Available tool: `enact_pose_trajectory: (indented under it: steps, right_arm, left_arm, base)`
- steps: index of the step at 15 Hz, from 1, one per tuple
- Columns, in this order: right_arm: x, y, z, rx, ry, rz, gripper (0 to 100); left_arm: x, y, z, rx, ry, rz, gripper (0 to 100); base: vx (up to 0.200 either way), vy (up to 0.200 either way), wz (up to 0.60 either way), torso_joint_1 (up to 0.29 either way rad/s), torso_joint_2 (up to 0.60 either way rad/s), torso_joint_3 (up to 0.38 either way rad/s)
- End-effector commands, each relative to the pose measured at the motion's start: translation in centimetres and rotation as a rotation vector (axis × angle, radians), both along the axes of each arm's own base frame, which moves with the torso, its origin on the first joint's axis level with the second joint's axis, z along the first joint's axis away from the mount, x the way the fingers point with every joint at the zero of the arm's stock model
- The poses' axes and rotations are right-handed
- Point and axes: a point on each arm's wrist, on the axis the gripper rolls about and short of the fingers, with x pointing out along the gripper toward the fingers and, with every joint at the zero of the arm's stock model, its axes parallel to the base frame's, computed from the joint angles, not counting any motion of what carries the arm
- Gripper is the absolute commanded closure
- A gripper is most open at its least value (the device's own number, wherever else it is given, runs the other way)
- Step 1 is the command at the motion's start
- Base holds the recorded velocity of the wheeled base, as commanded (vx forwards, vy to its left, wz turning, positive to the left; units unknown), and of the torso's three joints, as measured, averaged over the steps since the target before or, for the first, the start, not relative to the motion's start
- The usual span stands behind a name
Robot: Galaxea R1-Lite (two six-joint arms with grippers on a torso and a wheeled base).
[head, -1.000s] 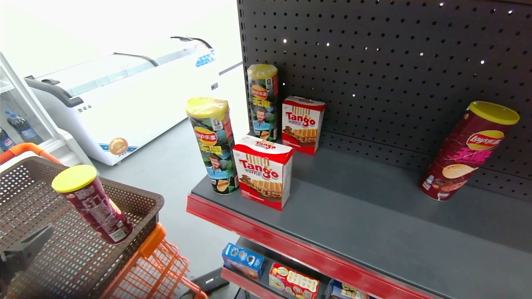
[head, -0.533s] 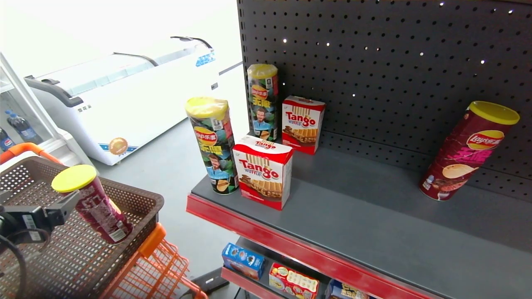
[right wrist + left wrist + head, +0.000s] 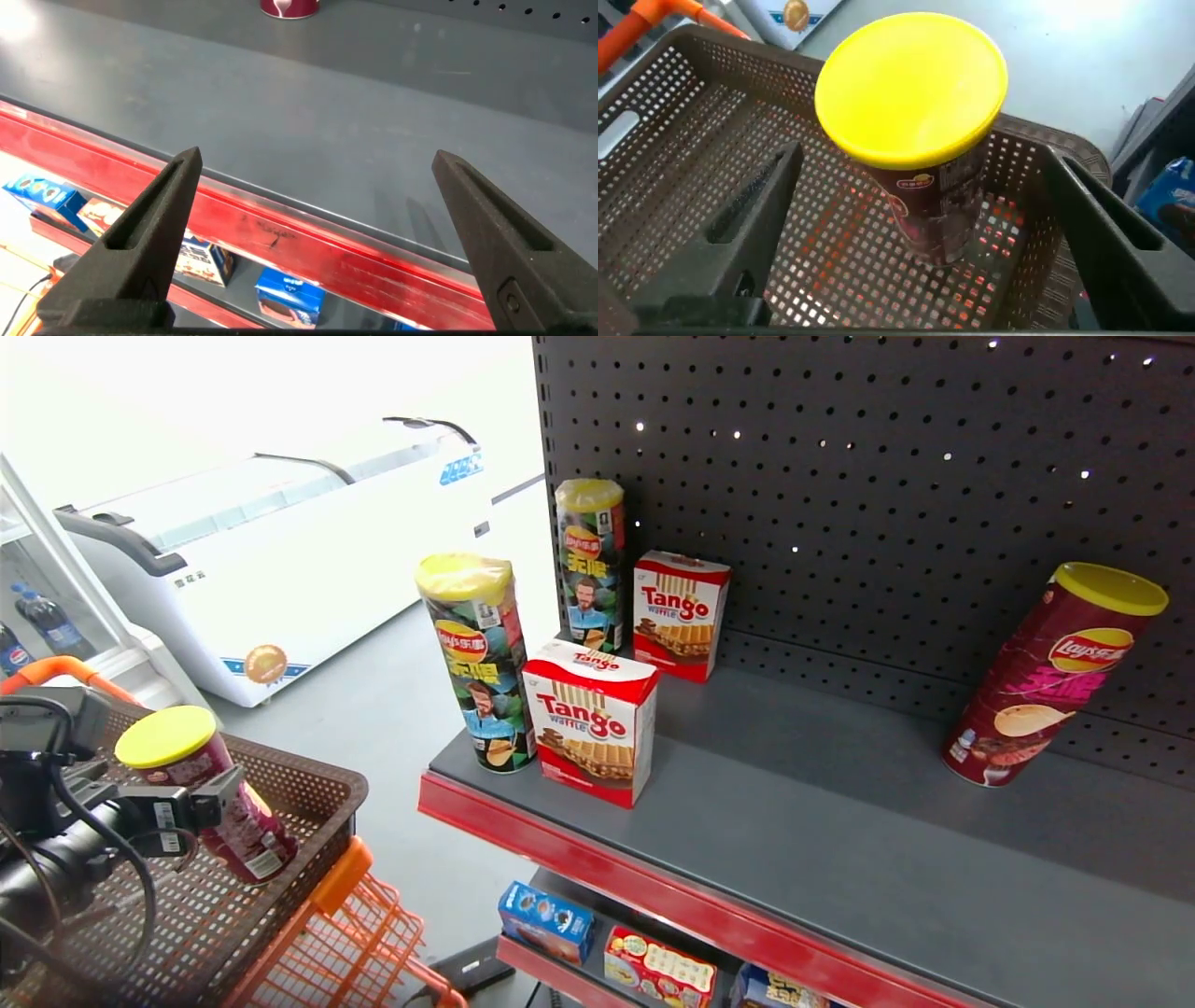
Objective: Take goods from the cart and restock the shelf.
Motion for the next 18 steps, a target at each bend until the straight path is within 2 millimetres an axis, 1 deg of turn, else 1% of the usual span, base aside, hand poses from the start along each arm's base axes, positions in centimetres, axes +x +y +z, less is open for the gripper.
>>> enact_pose_trajectory:
  steps: [1, 2, 5, 6, 7, 8, 10, 12, 14, 15, 18]
  right_arm:
    - [0.0, 0.0, 0.0, 0.000, 0.001, 0.000, 0]
    - [0.0, 0.0, 0.0, 0.000, 0.001, 0.000, 0]
    - [0.0, 0.0, 0.0, 0.000, 0.001, 0.000, 0]
    - [0.0, 0.0, 0.0, 0.000, 0.001, 0.000, 0]
    - [0.0, 0.0, 0.0, 0.000, 0.001, 0.000, 0]
    - [0.0, 0.0, 0.0, 0.000, 0.001, 0.000, 0]
    - [0.0, 0.0, 0.0, 0.000, 0.001, 0.000, 0]
    - [0.0, 0.0, 0.0, 0.000, 0.001, 0.000, 0]
    - [0.0, 0.0, 0.0, 0.000, 0.001, 0.000, 0]
    - [0.0, 0.0, 0.0, 0.000, 0.000, 0.000, 0]
    - [0.0, 0.0, 0.0, 0.000, 0.001, 0.000, 0]
  left_arm:
    - [0.8, 0.2, -1.1, 0.000, 0.046, 0.009, 0]
    - [1.3, 0.3, -1.3, 0.003, 0.022, 0.008, 0]
    - [2.1, 0.6, -2.4, -0.023, 0.036, 0.020, 0]
    - [2.5, 1.5, -3.0, -0.037, 0.054, 0.056, 0]
    - [2.5, 1.7, -3.2, -0.038, 0.060, 0.064, 0]
    - [2.8, 2.2, -3.8, -0.035, 0.088, 0.083, 0]
    - [3.0, 2.5, -4.5, -0.041, 0.116, 0.092, 0]
    - [3.8, 2.6, -5.4, -0.048, 0.144, 0.094, 0]
    - [4.3, 2.8, -5.6, -0.047, 0.137, 0.093, 0]
    - [4.9, 2.9, -5.5, -0.044, 0.122, 0.093, 0]
    - [5.6, 3.1, -6.1, -0.059, 0.138, 0.091, 0]
  base:
    - [0.000, 0.000, 0.00, 0.000, 0.00, 0.000]
    - [0.000, 0.000, 0.00, 0.000, 0.00, 0.000]
    - [0.000, 0.000, 0.00, 0.000, 0.00, 0.000]
    - [0.000, 0.000, 0.00, 0.000, 0.00, 0.000]
    - [0.000, 0.000, 0.00, 0.000, 0.00, 0.000]
    - [0.000, 0.000, 0.00, 0.000, 0.00, 0.000]
    - [0.000, 0.000, 0.00, 0.000, 0.00, 0.000]
    - [0.000, 0.000, 0.00, 0.000, 0.00, 0.000]
    - [0.000, 0.000, 0.00, 0.000, 0.00, 0.000]
    - [0.000, 0.000, 0.00, 0.000, 0.00, 0.000]
    - [0.000, 0.000, 0.00, 0.000, 0.00, 0.000]
